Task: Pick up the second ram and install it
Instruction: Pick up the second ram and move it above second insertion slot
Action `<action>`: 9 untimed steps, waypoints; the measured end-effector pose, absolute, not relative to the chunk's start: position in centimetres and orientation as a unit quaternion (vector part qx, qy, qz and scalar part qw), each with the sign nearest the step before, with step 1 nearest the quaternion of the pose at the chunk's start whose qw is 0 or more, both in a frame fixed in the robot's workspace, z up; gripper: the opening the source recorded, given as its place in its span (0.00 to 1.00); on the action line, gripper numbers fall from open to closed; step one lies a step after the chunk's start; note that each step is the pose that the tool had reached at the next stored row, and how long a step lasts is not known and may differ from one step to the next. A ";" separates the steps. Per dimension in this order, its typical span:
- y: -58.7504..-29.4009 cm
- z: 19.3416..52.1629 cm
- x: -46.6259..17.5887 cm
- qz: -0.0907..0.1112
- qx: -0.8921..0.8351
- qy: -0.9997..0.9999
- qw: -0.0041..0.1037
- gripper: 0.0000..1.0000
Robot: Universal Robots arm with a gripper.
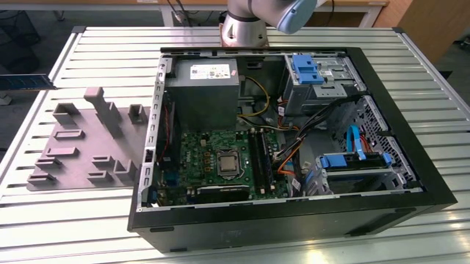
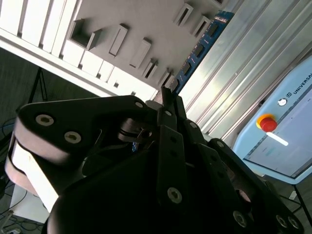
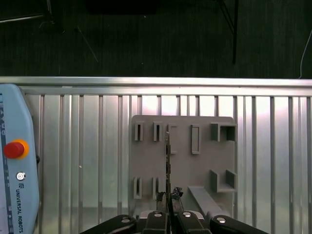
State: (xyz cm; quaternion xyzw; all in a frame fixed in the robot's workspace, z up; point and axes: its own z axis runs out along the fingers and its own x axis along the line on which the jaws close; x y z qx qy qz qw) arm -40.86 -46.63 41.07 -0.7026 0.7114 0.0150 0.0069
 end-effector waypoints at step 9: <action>-46.6 41.1 -40.4 0.015 -0.703 0.711 0.007 0.14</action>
